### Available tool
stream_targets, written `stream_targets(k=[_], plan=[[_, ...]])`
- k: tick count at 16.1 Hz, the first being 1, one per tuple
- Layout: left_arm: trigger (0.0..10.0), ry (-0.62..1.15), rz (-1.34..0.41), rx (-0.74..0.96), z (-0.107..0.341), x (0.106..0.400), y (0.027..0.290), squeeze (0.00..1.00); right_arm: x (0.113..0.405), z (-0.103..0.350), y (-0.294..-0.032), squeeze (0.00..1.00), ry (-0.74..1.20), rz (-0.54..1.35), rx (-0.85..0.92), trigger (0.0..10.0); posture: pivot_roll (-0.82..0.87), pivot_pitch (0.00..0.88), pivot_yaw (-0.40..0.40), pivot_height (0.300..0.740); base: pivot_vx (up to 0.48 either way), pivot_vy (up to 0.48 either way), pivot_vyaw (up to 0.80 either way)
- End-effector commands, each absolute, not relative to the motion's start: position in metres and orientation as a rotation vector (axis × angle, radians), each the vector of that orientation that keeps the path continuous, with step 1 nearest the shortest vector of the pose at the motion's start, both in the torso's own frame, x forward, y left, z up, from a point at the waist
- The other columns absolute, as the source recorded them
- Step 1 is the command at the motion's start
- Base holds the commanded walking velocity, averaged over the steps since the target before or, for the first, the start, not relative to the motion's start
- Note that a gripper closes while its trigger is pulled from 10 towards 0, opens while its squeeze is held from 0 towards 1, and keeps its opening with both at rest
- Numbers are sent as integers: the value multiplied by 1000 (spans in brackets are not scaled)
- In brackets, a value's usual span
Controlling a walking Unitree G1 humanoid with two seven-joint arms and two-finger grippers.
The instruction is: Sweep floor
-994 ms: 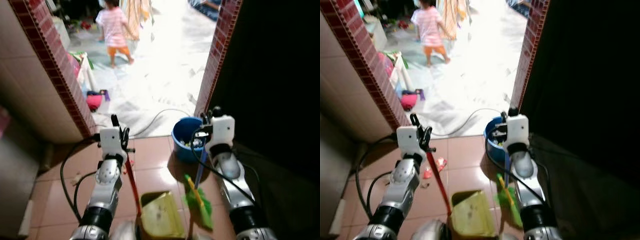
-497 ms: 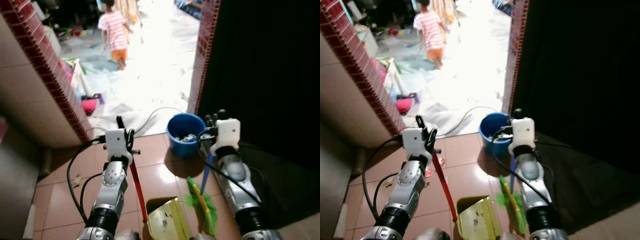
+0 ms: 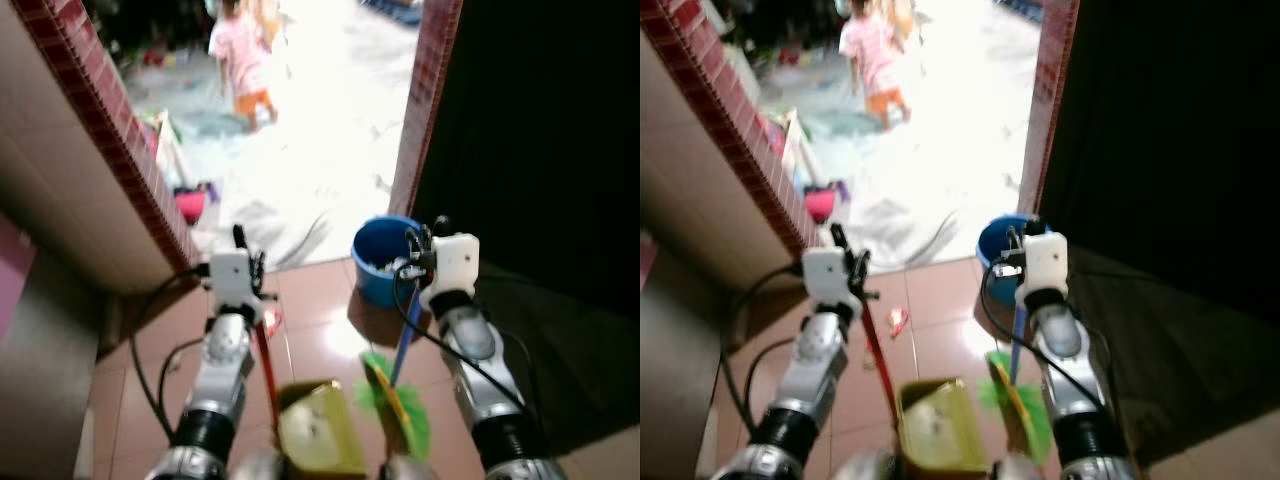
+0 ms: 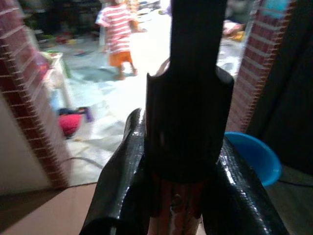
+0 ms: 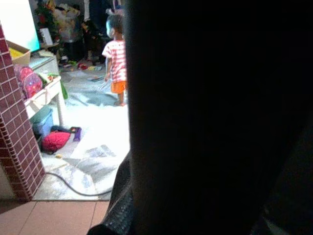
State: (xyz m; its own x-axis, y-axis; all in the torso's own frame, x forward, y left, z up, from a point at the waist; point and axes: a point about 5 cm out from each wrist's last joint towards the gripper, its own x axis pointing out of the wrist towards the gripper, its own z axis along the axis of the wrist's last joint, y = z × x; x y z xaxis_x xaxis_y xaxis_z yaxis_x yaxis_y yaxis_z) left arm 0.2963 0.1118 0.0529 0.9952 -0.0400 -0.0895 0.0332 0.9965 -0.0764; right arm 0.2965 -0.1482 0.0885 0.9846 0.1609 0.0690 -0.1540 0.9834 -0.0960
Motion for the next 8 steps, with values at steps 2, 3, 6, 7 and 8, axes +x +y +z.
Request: stream_targets(k=[2,3,6,7,8], plan=[[10000,82,-17,-58,56,300,120,0,299,91,-137,0,-80,193,-76,10000,-99,0,50,740,0,480,0],[10000,81,-16,-57,56,300,120,0,299,90,-137,0,-79,193,-81,10000,-98,0,51,740,0,480,0],[10000,61,-16,-53,58,300,120,0,297,90,-135,0,-88,225,-106,10000,-97,0,50,740,0,0,0],[10000,59,-11,-52,58,301,120,0,297,91,-135,0,-92,231,-111,10000,-97,0,50,740,0,0,0],[10000,50,2,-48,60,302,122,0,297,91,-134,0,-98,237,-122,10000,-96,0,50,740,0,0,0]])
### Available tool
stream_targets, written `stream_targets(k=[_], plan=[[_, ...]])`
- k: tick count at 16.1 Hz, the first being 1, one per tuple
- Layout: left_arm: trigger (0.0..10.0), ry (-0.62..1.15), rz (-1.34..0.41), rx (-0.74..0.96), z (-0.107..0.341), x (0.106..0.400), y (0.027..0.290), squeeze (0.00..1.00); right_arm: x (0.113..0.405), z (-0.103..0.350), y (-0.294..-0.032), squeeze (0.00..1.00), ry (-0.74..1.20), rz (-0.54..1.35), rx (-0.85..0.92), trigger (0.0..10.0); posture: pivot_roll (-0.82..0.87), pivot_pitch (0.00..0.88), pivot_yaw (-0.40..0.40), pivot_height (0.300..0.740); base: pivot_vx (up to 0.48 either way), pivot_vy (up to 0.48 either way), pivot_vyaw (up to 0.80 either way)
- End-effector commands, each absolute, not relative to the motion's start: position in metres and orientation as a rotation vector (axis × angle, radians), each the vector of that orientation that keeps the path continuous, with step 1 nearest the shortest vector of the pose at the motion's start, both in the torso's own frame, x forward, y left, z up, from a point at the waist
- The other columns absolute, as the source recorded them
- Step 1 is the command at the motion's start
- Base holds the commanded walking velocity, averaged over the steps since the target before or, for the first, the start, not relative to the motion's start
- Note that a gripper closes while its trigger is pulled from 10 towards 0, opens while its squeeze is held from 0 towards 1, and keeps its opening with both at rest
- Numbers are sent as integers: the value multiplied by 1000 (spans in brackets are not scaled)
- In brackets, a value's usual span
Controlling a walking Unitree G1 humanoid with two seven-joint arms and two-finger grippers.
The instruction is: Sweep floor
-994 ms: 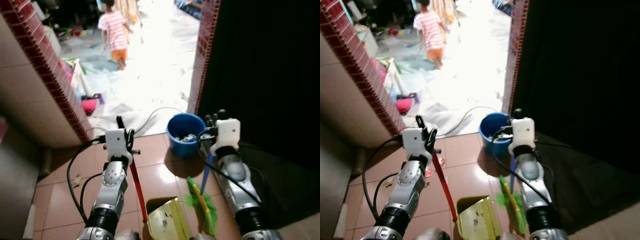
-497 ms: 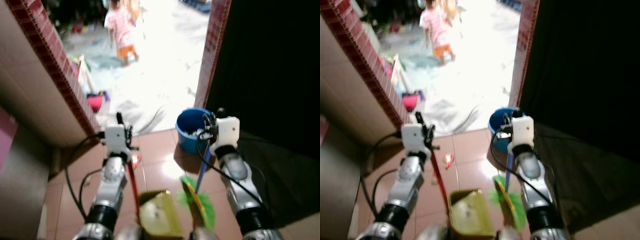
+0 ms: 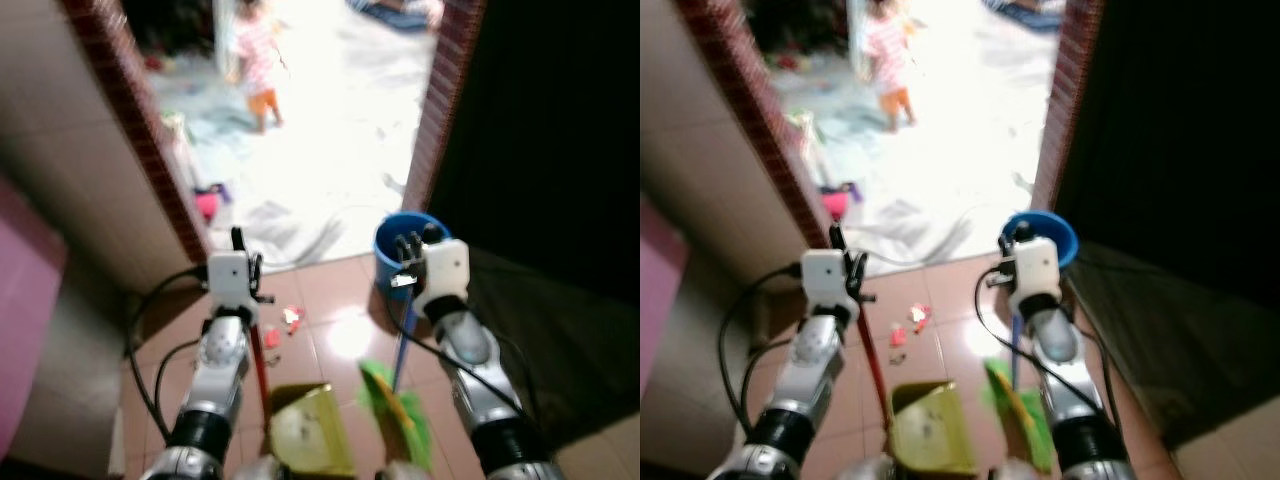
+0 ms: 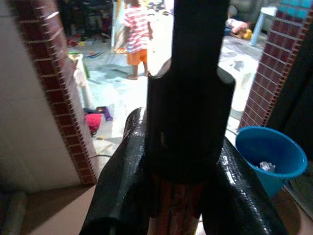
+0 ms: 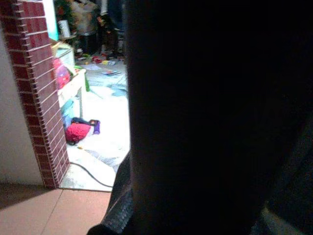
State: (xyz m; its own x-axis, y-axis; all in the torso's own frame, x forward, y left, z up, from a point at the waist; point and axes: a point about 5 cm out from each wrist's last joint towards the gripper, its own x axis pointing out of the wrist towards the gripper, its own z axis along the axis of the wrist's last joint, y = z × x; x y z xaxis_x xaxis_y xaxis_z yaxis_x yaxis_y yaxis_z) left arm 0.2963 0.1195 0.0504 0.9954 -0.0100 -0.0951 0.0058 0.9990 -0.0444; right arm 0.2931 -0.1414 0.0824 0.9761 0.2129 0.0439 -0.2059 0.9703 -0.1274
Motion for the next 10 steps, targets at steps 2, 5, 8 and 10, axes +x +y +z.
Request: stream_targets(k=[2,5,8,10], plan=[[10000,40,12,-44,62,303,124,0,297,92,-133,0,-109,252,-140,10000,-96,0,50,740,0,0,0],[10000,33,20,-36,63,304,126,0,296,94,-131,0,-137,263,-169,10000,-95,0,51,740,0,0,596],[10000,34,13,-42,63,304,126,0,296,96,-129,0,-150,264,-185,10000,-96,0,52,740,0,0,585],[10000,25,16,-29,64,304,127,0,295,98,-127,0,-161,273,-192,10000,-95,0,53,740,0,0,772]])
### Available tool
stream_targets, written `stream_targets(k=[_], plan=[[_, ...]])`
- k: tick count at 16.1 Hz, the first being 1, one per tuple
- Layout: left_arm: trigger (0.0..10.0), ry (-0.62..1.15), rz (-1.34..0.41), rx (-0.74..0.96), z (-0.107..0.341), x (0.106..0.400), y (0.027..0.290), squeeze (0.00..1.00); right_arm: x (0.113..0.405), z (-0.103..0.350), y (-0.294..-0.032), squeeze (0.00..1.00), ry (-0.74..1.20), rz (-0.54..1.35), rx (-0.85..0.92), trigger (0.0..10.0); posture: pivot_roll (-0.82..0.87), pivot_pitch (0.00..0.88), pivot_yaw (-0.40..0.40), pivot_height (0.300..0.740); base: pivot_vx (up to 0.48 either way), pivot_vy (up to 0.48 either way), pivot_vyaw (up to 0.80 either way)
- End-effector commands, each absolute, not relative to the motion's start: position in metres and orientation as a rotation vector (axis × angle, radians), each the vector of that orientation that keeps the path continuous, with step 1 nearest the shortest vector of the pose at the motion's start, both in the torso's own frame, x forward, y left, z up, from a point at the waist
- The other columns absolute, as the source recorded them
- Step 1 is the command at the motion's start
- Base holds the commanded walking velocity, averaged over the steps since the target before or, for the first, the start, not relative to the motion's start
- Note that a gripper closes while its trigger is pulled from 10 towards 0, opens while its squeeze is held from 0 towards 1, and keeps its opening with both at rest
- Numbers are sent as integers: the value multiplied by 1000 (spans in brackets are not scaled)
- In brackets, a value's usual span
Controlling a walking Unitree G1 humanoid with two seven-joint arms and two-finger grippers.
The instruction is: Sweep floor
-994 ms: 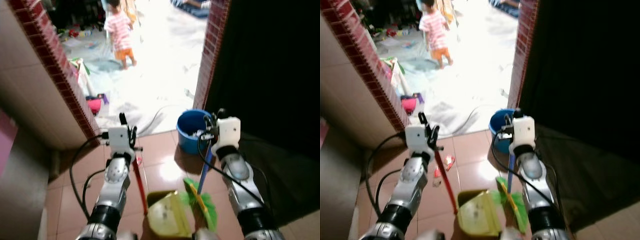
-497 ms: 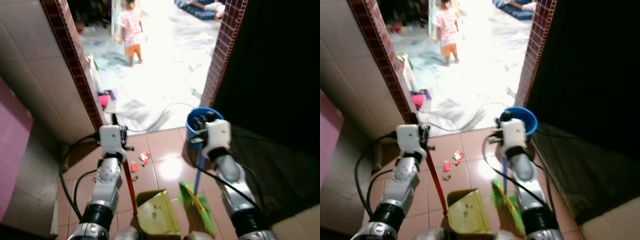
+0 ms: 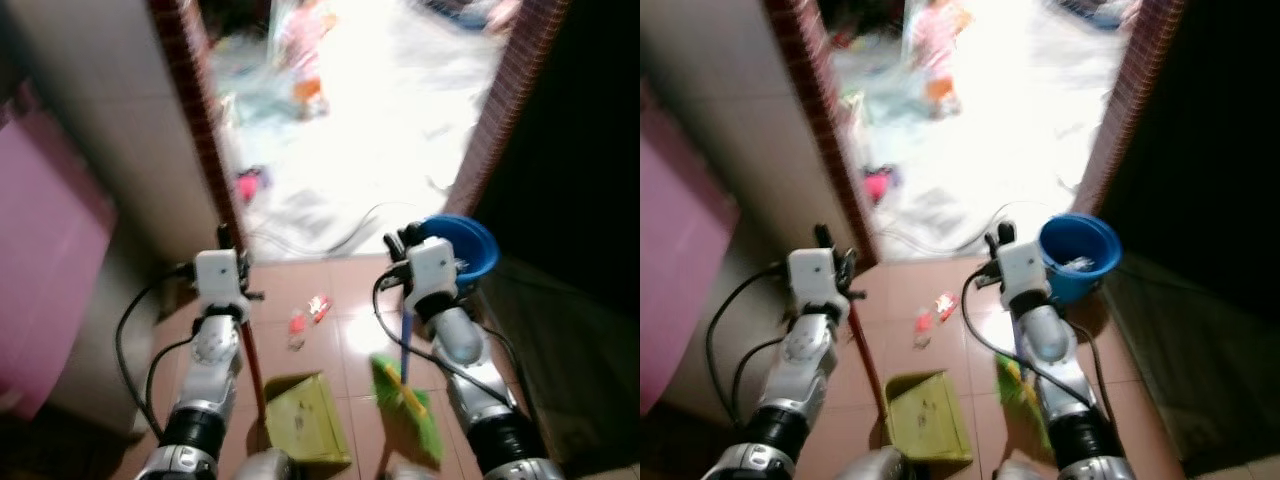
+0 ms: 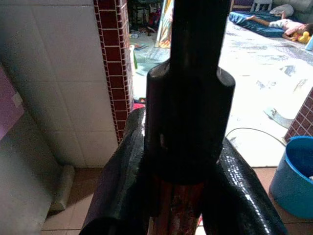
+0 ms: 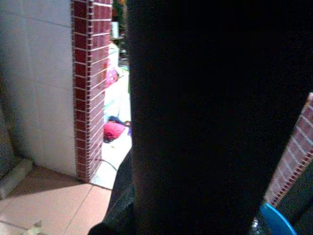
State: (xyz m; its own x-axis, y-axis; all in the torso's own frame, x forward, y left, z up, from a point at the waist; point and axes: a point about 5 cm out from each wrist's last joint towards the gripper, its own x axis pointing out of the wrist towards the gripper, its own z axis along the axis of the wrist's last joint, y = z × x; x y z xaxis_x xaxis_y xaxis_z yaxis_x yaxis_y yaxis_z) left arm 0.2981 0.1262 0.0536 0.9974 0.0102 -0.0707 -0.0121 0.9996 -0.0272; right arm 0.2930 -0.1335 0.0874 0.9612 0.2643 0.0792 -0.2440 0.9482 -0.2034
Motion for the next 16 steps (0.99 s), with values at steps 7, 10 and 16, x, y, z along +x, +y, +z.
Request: stream_targets(k=[7,10,16], plan=[[10000,-49,65,-7,81,308,136,0,300,104,-139,0,-182,164,-174,10000,-82,0,52,740,0,0,170],[10000,-89,79,-8,89,306,139,0,309,125,-140,0,-251,126,-150,10000,-79,0,50,740,0,0,0],[10000,-140,116,1,103,308,147,0,310,130,-134,0,-270,135,-149,10000,-71,0,45,740,0,0,0]])
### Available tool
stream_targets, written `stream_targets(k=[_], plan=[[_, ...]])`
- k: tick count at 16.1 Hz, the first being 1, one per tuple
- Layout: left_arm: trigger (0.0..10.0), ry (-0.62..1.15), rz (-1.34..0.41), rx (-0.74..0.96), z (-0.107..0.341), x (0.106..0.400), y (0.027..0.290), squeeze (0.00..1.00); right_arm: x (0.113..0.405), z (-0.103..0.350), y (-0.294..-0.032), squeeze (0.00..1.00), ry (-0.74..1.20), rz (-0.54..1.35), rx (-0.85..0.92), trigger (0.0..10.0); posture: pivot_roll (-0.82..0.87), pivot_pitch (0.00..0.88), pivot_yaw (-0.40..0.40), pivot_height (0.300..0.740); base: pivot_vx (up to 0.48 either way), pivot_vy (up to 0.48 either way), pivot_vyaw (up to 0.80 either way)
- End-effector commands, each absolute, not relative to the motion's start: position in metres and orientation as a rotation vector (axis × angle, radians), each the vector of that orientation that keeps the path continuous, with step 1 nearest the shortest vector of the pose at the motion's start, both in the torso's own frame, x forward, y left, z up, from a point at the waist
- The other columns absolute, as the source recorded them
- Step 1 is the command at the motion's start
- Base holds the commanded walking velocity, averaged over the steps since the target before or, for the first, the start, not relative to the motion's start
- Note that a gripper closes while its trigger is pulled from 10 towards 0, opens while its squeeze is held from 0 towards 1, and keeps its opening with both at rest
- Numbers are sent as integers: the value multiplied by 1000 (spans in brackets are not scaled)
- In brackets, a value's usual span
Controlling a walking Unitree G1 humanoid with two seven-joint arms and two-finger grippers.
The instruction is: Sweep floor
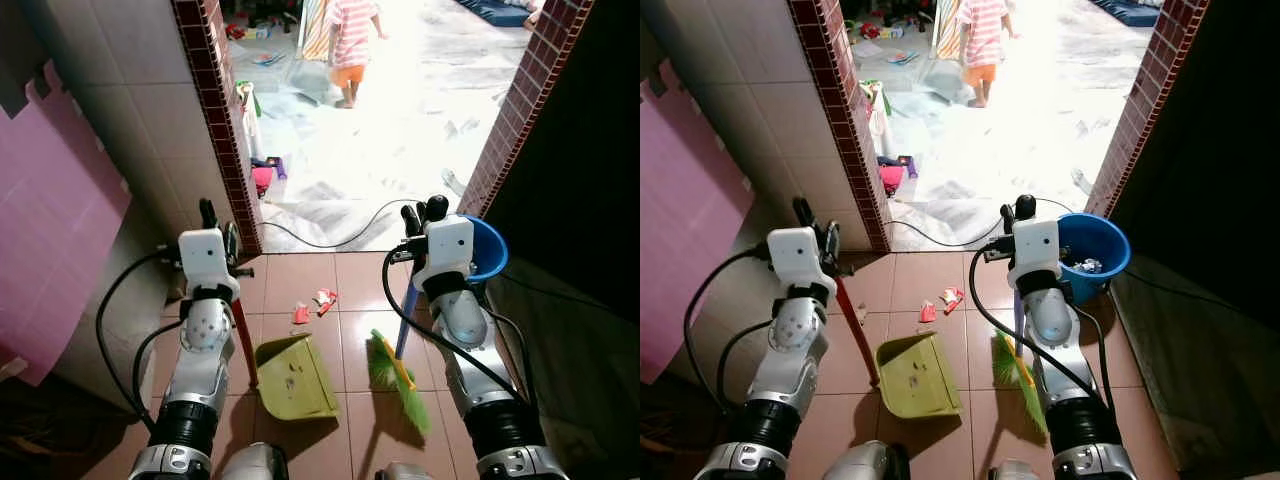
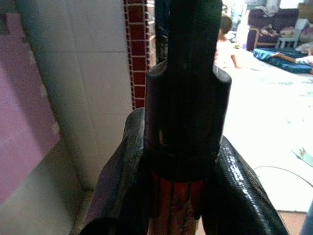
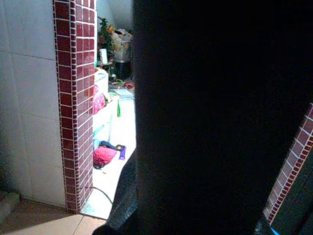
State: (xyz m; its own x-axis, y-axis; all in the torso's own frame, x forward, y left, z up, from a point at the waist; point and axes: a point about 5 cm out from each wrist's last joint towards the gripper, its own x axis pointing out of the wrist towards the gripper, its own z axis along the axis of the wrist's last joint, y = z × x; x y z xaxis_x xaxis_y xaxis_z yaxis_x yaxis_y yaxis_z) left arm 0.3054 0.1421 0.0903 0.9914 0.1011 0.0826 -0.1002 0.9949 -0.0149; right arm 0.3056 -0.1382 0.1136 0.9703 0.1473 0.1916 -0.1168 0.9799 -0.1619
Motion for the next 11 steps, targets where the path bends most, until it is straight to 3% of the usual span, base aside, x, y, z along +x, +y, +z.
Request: stream_targets(k=[1,2,6,11], plan=[[10000,-163,113,-3,109,308,147,0,310,130,-134,0,-268,138,-149,10000,-71,0,45,740,0,0,0],[10000,-170,113,-3,111,308,147,0,310,130,-133,0,-269,142,-152,10000,-72,0,48,740,0,0,0],[10000,-193,114,-13,119,312,147,0,310,133,-131,0,-280,159,-167,10000,-74,0,47,740,397,0,0],[10000,-196,123,1,123,311,147,0,309,134,-126,0,-296,180,-156,10000,-69,0,46,740,434,0,569]])
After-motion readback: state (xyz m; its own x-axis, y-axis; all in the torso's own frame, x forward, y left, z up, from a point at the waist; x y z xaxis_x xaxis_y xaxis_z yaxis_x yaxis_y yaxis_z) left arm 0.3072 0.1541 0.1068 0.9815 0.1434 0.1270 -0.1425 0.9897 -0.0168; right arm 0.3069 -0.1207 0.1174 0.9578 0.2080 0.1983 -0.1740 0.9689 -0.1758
